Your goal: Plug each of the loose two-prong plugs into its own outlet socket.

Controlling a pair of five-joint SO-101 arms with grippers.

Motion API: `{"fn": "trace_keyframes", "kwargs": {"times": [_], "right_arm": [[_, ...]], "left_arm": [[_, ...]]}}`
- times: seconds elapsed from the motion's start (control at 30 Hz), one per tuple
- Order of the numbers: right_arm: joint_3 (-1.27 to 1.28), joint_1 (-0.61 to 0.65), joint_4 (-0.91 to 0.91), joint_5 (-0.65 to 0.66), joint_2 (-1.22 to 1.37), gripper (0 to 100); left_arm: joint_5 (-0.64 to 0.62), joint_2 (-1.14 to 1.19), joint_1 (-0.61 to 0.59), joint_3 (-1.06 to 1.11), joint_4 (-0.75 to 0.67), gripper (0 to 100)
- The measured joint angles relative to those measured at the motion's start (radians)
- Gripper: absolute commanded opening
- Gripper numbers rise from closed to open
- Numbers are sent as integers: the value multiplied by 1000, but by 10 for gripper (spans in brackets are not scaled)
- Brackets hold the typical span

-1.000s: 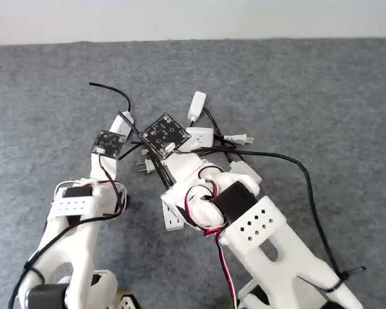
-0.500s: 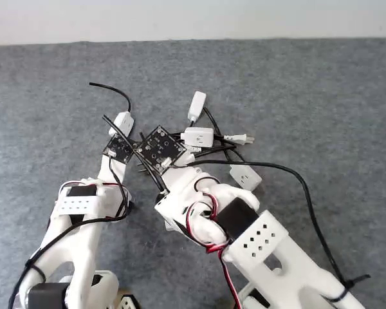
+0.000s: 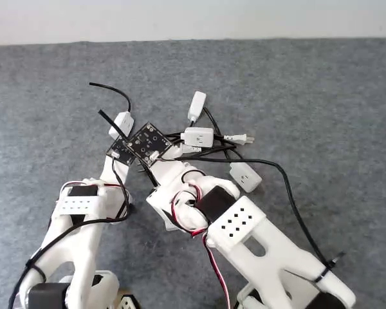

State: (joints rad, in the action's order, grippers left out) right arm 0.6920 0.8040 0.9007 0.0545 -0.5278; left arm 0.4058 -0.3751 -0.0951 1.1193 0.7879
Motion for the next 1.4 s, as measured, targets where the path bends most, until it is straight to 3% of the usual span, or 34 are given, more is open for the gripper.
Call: {"fn": "trace_keyframes", "kwargs": {"times": [0.83,1.03,1.4], "right_arm": [[104,-35,-183,-55,2,8],[181,-92,-252,-114,6,8],[233,-98,-315,-147,6,8]], "left_arm": [[-3,0,2,0,0,192],[-245,-29,-48,14,-123,192],[-327,-437,-44,316,-315,193]]}}
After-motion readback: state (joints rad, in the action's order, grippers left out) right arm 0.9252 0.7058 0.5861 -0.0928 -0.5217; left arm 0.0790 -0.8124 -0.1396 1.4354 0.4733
